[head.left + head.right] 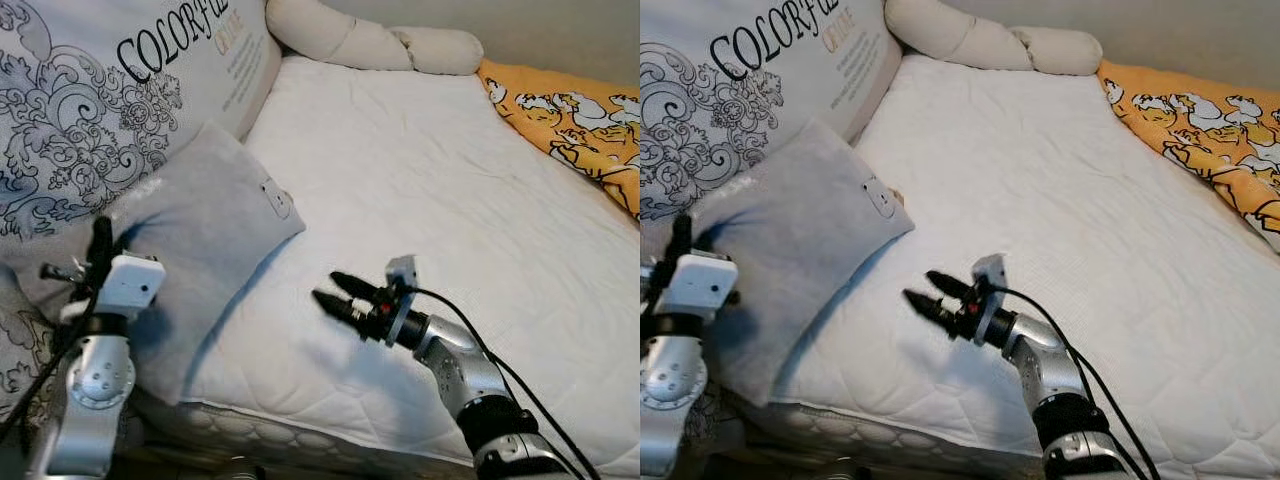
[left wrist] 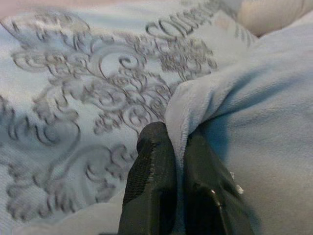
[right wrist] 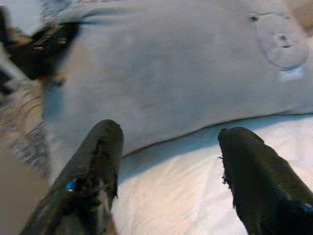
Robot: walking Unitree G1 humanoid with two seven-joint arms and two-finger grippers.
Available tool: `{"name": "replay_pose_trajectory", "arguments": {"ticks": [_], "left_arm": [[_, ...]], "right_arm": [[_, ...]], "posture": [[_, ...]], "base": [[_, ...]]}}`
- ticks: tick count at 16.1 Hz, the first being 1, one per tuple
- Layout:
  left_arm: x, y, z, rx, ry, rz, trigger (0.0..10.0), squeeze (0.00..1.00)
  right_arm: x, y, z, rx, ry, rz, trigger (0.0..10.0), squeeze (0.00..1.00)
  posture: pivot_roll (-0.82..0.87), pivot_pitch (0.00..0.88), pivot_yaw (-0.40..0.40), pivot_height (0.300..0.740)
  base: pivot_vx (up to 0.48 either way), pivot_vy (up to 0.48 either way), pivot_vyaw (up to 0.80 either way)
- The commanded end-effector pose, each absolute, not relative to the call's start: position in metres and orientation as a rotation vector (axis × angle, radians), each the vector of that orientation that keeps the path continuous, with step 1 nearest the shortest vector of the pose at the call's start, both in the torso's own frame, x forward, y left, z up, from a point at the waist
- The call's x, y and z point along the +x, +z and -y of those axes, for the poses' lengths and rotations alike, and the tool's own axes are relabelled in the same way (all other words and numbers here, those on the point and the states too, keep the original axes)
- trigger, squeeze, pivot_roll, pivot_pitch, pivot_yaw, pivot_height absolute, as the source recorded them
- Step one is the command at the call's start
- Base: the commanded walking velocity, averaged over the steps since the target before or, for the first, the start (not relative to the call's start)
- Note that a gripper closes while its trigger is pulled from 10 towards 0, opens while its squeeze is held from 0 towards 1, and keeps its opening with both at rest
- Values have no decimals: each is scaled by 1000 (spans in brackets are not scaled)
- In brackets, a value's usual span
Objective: Clean up the room
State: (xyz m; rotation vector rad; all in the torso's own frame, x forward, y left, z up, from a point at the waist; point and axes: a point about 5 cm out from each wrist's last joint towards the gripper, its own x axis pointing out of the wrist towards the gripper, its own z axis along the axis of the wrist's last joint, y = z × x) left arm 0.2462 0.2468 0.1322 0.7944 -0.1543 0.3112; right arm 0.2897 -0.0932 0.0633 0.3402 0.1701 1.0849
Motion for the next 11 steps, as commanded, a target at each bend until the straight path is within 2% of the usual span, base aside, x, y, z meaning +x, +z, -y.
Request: {"name": "replay_pose_trajectory", "arguments": {"ticks": [1,2,3,4,5,6,8,11], "left_arm": [[244,123,-249,740,318,87,0,0],[243,115,-250,710,314,35,78,0],[241,110,-252,679,328,9,5490,0],[240,105,-250,618,299,-6,10000,384],[239,106,-248,583,275,13,10000,1000],[238,107,-247,561,260,29,10000,1000],[235,138,-233,399,84,284,10000,1000],[239,160,-234,270,-22,316,10000,1000]], "right_arm": [[289,69,97,286,1127,-165,10000,1000],[289,71,99,261,1132,-158,10000,1000],[289,73,101,236,1127,-147,10000,1000],[289,75,105,213,1111,-137,10000,1000],[289,77,108,198,1096,-127,10000,1000],[289,78,110,187,1086,-119,10000,1000],[282,81,124,180,1007,-95,10000,1000],[274,90,136,233,920,-40,10000,1000]], "posture": [[162,48,-53,740],[161,47,-52,740],[161,47,-52,740],[157,43,-55,740],[153,41,-57,740],[153,41,-57,740],[137,27,-62,740],[113,13,-52,740]], "base": [[0,0,0],[0,0,0],[0,0,0],[0,0,0],[0,0,0],[0,0,0],[0,0,0],[0,0,0]]}}
